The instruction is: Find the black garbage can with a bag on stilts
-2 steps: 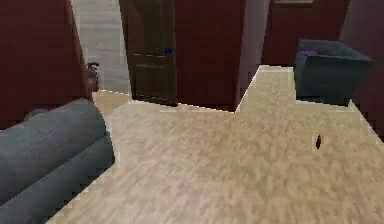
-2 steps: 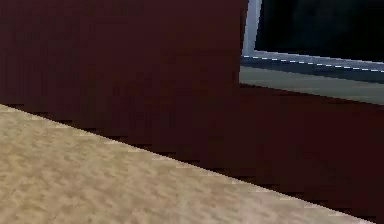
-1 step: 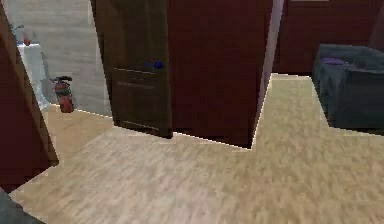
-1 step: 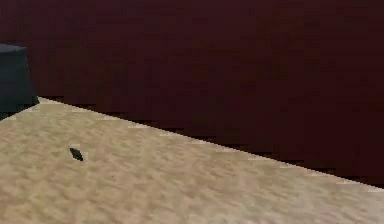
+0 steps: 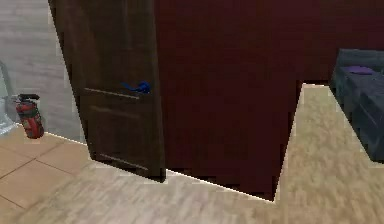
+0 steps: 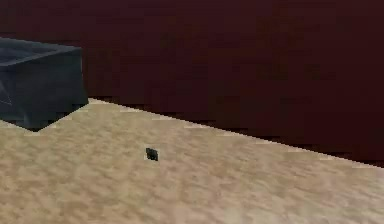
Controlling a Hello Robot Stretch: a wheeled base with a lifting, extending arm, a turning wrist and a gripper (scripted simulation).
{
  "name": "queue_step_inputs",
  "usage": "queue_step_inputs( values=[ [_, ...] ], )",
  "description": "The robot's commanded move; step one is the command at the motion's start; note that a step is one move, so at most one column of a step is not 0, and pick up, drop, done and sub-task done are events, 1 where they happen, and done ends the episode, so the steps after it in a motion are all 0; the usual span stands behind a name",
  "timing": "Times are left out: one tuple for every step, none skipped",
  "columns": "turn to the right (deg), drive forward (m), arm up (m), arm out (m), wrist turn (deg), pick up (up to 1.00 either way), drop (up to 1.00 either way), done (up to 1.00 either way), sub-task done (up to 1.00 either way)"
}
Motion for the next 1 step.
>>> queue_step_inputs(
  values=[
    [-45.0,0.0,0.0,0.0,0.0,0.0,0.0,0.0,0.0]
  ],
)
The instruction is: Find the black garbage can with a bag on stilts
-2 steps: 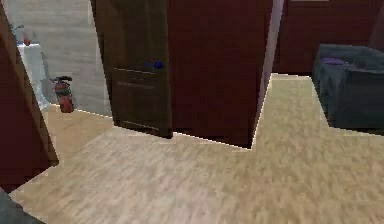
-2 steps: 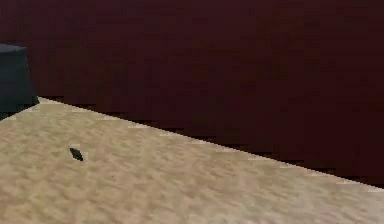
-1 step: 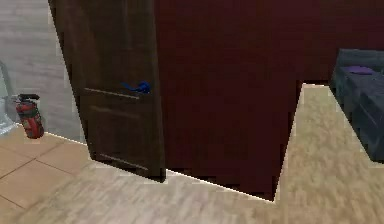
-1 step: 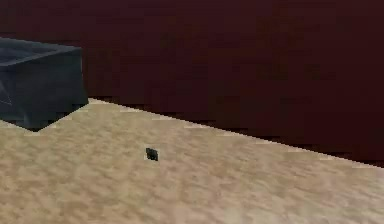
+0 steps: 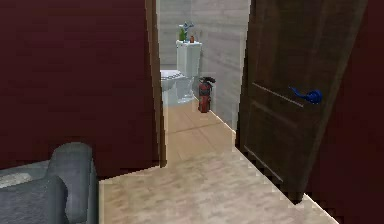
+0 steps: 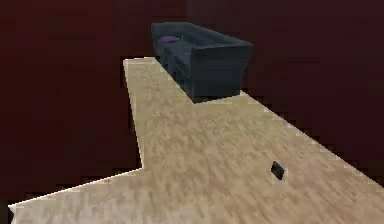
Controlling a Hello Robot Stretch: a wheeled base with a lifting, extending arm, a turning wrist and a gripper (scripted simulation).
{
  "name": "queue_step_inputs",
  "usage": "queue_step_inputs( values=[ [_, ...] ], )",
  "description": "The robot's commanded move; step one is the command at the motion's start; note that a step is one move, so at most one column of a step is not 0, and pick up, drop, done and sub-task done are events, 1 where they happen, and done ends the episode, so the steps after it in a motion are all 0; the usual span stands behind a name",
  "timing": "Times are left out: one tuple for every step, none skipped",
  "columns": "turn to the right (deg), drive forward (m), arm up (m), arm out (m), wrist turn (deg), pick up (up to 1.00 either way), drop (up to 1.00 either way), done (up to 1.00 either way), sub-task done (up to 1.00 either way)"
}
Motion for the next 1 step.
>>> queue_step_inputs(
  values=[
    [-24.0,0.0,0.0,0.0,0.0,0.0,0.0,0.0,0.0]
  ],
)
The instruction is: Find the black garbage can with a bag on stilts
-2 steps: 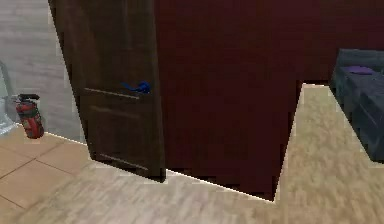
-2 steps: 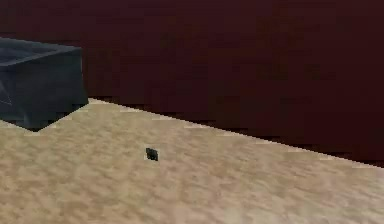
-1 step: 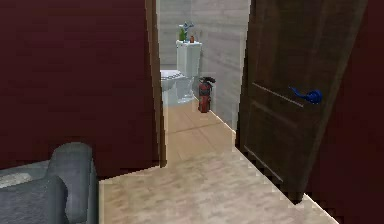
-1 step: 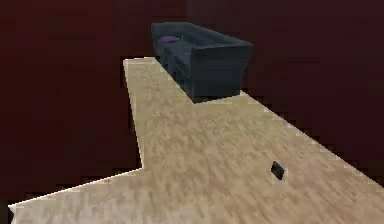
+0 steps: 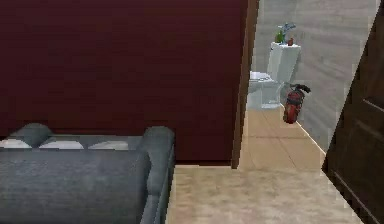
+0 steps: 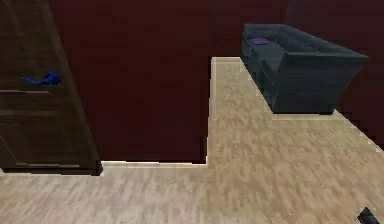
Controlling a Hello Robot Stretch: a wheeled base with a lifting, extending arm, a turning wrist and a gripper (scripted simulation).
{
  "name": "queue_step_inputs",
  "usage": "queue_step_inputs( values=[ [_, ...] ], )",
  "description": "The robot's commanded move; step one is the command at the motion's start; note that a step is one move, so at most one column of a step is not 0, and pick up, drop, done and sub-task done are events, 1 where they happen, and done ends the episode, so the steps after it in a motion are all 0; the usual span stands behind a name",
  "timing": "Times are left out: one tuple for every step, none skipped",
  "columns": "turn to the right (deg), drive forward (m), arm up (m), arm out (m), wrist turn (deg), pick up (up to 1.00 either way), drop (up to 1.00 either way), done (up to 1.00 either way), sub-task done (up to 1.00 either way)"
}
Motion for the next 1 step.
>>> queue_step_inputs(
  values=[
    [0.0,0.3,0.0,0.0,0.0,0.0,0.0,0.0,0.0]
  ],
)
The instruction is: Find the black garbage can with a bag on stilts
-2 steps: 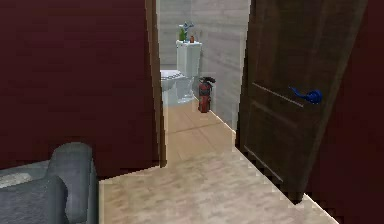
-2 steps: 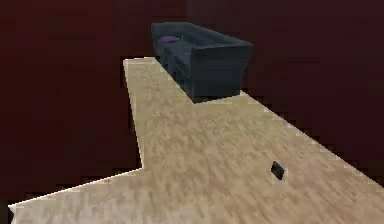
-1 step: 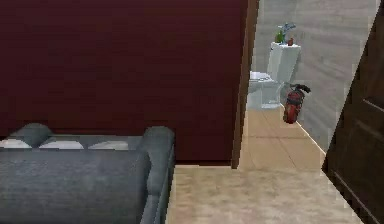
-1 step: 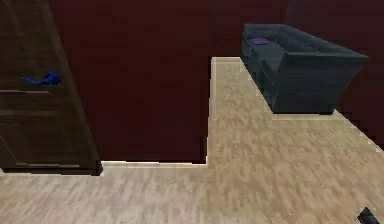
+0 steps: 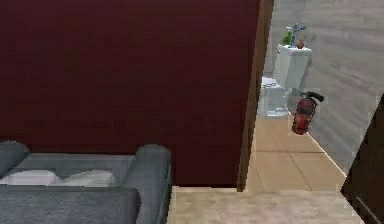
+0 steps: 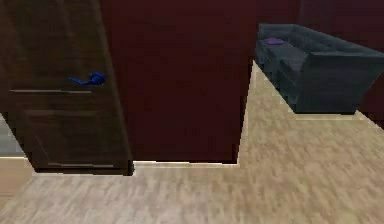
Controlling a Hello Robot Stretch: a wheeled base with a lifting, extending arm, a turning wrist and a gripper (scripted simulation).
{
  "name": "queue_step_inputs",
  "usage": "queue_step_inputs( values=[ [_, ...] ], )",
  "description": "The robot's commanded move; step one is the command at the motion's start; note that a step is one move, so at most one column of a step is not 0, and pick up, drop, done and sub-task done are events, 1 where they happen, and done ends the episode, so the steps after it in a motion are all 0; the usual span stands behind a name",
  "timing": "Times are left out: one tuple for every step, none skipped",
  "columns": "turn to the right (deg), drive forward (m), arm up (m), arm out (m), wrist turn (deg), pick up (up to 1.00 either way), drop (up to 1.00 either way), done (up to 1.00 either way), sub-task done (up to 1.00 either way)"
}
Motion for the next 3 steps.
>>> queue_step_inputs(
  values=[
    [39.0,0.0,0.0,0.0,0.0,0.0,0.0,0.0,0.0],
    [0.0,1.0,0.0,0.0,0.0,0.0,0.0,0.0,0.0],
    [0.0,0.5,0.0,0.0,0.0,0.0,0.0,0.0,0.0]
  ],
)
